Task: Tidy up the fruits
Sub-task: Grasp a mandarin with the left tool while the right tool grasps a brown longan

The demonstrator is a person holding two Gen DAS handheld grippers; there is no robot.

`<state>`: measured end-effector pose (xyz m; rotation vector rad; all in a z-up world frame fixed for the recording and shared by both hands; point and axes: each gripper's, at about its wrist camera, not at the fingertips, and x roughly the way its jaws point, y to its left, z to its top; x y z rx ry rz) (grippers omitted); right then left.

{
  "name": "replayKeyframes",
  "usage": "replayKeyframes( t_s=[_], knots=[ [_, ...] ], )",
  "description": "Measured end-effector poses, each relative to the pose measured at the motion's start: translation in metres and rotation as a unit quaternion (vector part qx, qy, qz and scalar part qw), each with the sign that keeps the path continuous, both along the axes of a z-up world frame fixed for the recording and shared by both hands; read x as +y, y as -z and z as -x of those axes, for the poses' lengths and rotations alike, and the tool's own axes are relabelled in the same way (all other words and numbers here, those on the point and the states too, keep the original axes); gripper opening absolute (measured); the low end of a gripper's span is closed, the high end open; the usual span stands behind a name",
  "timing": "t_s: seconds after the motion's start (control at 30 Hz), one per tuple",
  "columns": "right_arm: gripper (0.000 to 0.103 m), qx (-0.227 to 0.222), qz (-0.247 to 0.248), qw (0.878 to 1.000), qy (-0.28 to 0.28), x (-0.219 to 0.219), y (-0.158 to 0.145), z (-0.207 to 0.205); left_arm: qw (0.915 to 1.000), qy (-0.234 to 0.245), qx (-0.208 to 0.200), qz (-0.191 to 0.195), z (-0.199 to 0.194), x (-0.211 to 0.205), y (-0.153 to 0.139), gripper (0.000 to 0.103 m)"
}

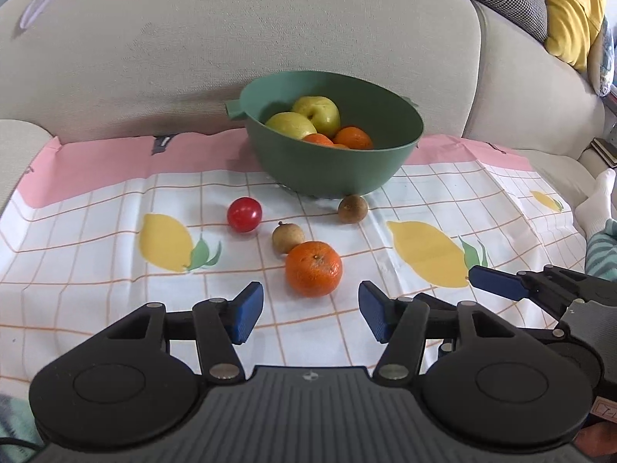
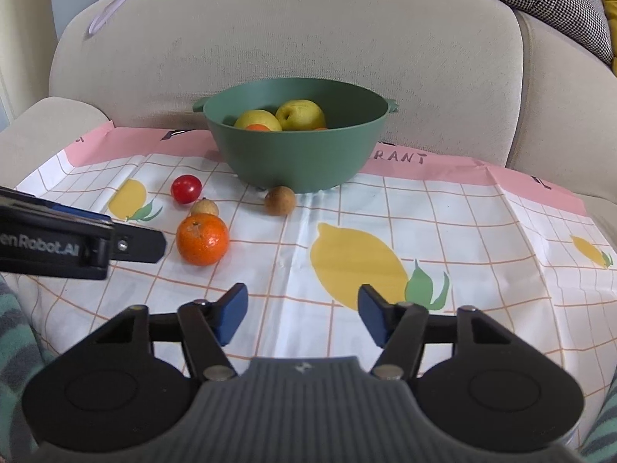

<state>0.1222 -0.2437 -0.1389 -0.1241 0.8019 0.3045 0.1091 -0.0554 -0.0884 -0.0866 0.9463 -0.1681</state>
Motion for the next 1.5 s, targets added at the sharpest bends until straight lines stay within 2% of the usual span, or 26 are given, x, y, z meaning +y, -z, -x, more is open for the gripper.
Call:
replayKeyframes(
  t_s=[0.13,0.5,0.7,1.13,1.2,1.5],
  knots=[
    [0.048,-0.002,0.0,1.0,0.001,-0.001,0.004,-0.008,1.0,0.0,0.007,0.003,-0.012,-0.002,0.009,0.068],
    [0.047,-0.018,0.016,1.0,-0.006,0.004,0.015,-0.023,0.9994,0.001,0.033,0.014,-0.039,-0.006,0.033,0.067],
    [0.047,-0.026,0.021,0.999,-0.013,0.006,0.019,-0.024,0.9987,-0.001,0.045,0.025,-0.043,-0.005,0.041,0.052],
    [0.045,-0.043,0.043,0.998,-0.028,0.013,0.021,-0.038,0.9987,0.003,0.032,0.039,-0.038,0.003,0.032,0.047],
    [0.042,-0.041,0.043,0.998,-0.035,0.015,0.02,-0.042,0.9987,0.003,0.028,0.042,-0.036,0.006,0.027,0.047],
    [0.039,-0.057,0.045,0.995,-0.062,0.036,0.021,-0.056,0.9985,-0.027,0.013,0.046,-0.033,0.027,0.017,0.047]
  ],
)
